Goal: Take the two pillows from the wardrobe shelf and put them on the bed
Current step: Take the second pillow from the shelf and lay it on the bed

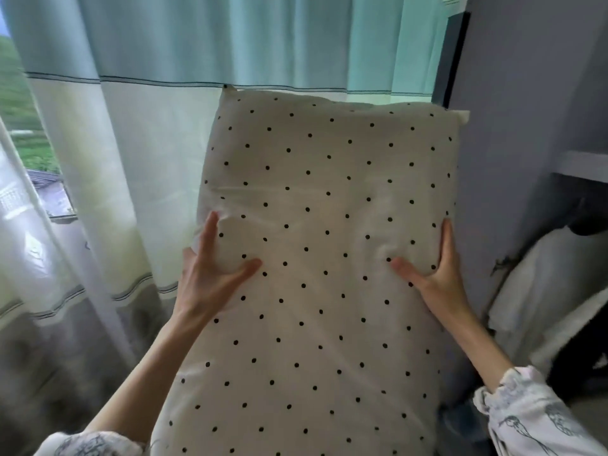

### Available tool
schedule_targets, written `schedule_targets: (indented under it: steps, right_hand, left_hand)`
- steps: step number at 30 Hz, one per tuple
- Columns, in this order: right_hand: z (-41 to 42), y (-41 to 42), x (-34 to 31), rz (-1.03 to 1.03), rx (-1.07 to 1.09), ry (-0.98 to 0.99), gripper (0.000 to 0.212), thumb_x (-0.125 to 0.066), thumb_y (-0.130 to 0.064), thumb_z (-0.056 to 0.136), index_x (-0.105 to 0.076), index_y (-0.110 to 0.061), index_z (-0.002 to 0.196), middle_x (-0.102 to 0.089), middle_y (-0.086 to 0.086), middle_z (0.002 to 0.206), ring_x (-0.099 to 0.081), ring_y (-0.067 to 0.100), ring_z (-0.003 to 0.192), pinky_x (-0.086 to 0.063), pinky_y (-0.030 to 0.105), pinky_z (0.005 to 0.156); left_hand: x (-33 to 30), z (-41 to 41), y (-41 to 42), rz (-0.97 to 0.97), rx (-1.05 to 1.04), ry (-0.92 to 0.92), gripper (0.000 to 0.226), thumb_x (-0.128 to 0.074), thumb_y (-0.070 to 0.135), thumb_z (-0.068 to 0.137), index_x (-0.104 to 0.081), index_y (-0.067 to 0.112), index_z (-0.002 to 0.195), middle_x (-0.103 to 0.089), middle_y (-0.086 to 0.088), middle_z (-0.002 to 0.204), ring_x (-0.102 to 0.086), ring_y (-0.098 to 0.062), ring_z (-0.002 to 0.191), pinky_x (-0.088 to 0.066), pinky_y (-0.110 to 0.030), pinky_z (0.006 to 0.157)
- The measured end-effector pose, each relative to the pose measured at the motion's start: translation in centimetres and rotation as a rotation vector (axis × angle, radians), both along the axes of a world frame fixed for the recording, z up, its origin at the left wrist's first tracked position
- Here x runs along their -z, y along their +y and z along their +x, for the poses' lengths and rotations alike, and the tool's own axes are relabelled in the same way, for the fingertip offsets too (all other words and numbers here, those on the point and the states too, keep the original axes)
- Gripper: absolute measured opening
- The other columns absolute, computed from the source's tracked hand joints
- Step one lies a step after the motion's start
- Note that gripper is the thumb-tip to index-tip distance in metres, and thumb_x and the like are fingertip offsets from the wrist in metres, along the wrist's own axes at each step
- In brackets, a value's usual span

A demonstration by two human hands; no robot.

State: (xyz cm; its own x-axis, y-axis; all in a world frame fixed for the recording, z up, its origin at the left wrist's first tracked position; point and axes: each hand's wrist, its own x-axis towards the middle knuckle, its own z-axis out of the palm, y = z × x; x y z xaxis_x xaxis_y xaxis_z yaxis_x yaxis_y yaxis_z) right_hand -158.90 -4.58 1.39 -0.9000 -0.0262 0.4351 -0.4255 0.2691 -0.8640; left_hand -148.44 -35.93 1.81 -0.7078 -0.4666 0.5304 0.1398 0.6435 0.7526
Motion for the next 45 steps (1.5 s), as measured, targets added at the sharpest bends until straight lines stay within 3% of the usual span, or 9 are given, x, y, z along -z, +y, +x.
schedule_targets:
  steps: [8,12,16,20,27,32,36,40,45]
  right_hand:
    - [-5.6,-14.0,0.2,0.005,-0.218,0.029,0.114,-0.078,-0.063,0.055,-0.007,-0.048,0.143,-0.029,-0.005,0.147,-0.034,0.019,0.133,-0.035,0.050,0.106]
    - [-9.6,-21.5,0.5,0.052,-0.305,0.033,0.118,-0.071,-0.072,0.048,-0.003,-0.049,0.142,-0.029,-0.004,0.141,-0.035,0.014,0.121,-0.035,0.041,0.101]
    - [-14.1,-28.9,1.3,0.079,-0.440,0.041,0.116,-0.072,-0.065,0.053,-0.002,-0.045,0.143,-0.028,-0.004,0.139,-0.034,0.013,0.120,-0.035,0.043,0.101]
    - [-19.0,-36.3,1.0,0.077,-0.618,0.027,0.115,-0.072,-0.065,0.053,0.000,-0.048,0.142,-0.027,-0.012,0.124,-0.033,0.008,0.111,-0.032,0.031,0.094]
    - [-25.2,-47.2,-0.8,0.094,-0.862,0.064,0.110,-0.072,-0.063,0.055,0.000,-0.055,0.138,-0.028,-0.013,0.118,-0.037,0.007,0.100,-0.032,0.031,0.088]
    - [-25.5,-55.3,-0.8,0.084,-1.062,0.076,0.109,-0.077,-0.057,0.060,-0.001,-0.055,0.139,-0.028,-0.013,0.118,-0.038,0.009,0.101,-0.033,0.032,0.088]
    - [-23.4,-61.9,0.4,0.076,-1.229,0.055,0.110,-0.073,-0.059,0.055,-0.001,-0.056,0.138,-0.028,-0.014,0.119,-0.038,0.008,0.102,-0.032,0.030,0.088]
    - [-20.4,-68.8,2.0,0.084,-1.385,0.047,0.111,-0.073,-0.059,0.054,-0.001,-0.055,0.138,-0.029,-0.011,0.121,-0.038,0.009,0.106,-0.033,0.030,0.091]
    - [-15.7,-78.0,2.2,0.069,-1.591,0.135,0.113,-0.074,-0.058,0.055,-0.007,-0.041,0.145,-0.025,-0.015,0.132,-0.029,0.005,0.122,-0.027,0.030,0.105]
  left_hand:
    - [1.1,0.5,-11.1,0.023,-0.205,0.027,0.098,-0.073,0.058,0.058,-0.012,0.059,0.135,-0.040,0.003,0.133,-0.041,-0.023,0.121,-0.037,-0.035,0.092]
    - [1.7,0.6,-15.4,0.074,-0.357,0.003,0.098,-0.072,0.060,0.056,-0.012,0.062,0.133,-0.039,-0.003,0.132,-0.043,-0.025,0.120,-0.040,-0.042,0.097]
    - [1.8,0.3,-18.9,0.104,-0.512,-0.024,0.098,-0.068,0.069,0.050,-0.011,0.067,0.130,-0.038,-0.006,0.129,-0.042,-0.030,0.120,-0.040,-0.052,0.100]
    - [1.6,-1.6,-22.2,0.126,-0.713,-0.011,0.101,-0.068,0.072,0.048,-0.010,0.065,0.132,-0.036,-0.011,0.132,-0.044,-0.032,0.119,-0.040,-0.050,0.098]
    - [1.2,-4.4,-25.4,0.148,-0.989,0.000,0.107,-0.071,0.069,0.050,-0.007,0.060,0.136,-0.035,-0.013,0.136,-0.043,-0.033,0.120,-0.038,-0.049,0.098]
    - [1.6,-3.3,-27.3,0.172,-1.157,0.060,0.111,-0.072,0.070,0.046,-0.012,0.055,0.138,-0.035,-0.006,0.136,-0.040,-0.015,0.116,-0.035,-0.039,0.102]
    - [2.7,-1.0,-29.0,0.146,-1.313,0.073,0.107,-0.076,0.065,0.051,-0.012,0.055,0.137,-0.033,-0.005,0.143,-0.039,-0.020,0.127,-0.035,-0.037,0.101]
    - [4.2,1.4,-31.3,0.138,-1.486,0.073,0.101,-0.077,0.058,0.056,-0.014,0.057,0.136,-0.036,-0.005,0.136,-0.038,-0.013,0.117,-0.033,-0.030,0.091]
    - [5.0,4.8,-35.6,0.096,-1.671,0.139,0.097,-0.081,0.043,0.064,-0.023,0.042,0.141,-0.041,-0.006,0.141,-0.035,-0.017,0.131,-0.029,-0.026,0.098]
